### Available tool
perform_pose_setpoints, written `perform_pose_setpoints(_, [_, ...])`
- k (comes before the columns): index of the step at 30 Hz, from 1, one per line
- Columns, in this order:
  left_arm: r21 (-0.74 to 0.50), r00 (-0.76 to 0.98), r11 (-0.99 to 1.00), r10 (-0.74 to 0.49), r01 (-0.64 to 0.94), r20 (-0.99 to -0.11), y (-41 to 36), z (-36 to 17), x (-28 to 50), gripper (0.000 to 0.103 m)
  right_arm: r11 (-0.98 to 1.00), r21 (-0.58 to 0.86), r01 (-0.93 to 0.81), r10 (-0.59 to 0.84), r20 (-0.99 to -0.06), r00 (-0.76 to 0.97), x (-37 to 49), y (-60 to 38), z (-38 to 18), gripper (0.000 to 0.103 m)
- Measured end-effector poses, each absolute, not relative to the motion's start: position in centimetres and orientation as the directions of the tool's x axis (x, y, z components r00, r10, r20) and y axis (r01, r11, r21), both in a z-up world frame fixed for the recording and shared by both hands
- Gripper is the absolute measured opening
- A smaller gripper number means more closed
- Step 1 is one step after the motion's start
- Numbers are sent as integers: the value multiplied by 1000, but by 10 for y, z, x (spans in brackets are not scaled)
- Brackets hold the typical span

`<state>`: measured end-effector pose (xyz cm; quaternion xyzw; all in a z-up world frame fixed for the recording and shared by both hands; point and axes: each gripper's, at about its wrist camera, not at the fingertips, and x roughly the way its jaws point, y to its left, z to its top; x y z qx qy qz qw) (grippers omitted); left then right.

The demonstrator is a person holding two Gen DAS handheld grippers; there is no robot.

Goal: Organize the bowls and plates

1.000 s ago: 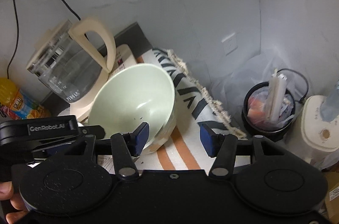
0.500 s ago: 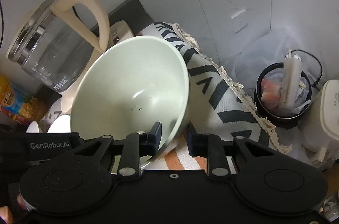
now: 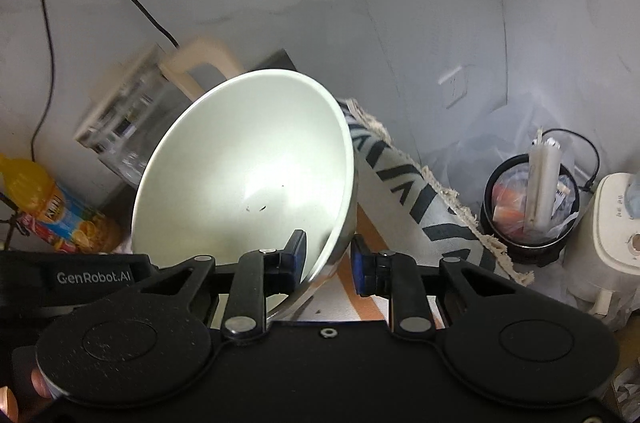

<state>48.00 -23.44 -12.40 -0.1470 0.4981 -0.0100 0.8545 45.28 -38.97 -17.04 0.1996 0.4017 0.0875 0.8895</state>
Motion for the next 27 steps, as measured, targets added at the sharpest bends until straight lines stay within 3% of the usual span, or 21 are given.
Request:
perform_pose_setpoints(14, [-263, 555, 962, -176, -79, -813, -216, -92, 408, 16, 900, 435, 5, 297, -623, 723, 382, -379, -136, 24])
perform_pose_setpoints(27, [-253, 553, 964, -166, -84, -816, -207, -91, 358, 16, 908, 419, 9, 284, -631, 722, 330, -368, -135, 24])
